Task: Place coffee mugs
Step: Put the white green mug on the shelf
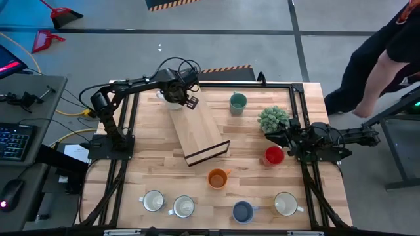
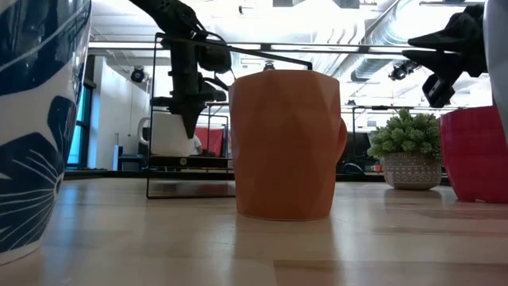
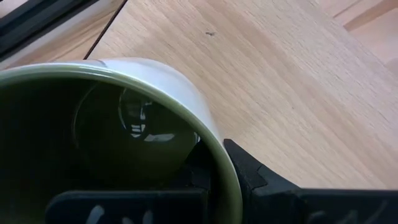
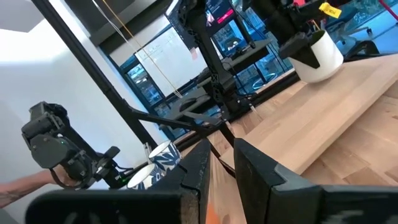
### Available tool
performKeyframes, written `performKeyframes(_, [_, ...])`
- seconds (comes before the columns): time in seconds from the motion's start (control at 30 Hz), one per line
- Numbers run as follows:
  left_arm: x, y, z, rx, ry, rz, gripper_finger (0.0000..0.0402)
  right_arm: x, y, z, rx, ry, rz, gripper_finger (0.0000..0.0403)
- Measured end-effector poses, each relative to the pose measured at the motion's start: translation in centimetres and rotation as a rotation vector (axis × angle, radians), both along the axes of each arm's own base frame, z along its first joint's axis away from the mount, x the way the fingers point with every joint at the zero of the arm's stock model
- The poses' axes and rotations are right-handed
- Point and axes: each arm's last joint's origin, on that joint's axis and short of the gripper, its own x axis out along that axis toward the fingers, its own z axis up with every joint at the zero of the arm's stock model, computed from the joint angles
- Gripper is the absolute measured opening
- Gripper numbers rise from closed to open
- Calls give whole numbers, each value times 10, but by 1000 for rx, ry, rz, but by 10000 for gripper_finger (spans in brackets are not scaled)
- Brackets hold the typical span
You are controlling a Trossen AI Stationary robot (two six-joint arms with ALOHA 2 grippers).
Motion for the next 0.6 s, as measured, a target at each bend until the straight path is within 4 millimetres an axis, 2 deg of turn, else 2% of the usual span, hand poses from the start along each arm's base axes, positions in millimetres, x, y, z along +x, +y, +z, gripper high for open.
performKeyframes(0.23, [-7,-5,-15,-29,40,25,7,0,0,0,-2,-1,0,58])
performKeyframes(0.6, [-2,-2,-15,11,-5,-4,7,0,0,0,-2,-1,-1,58])
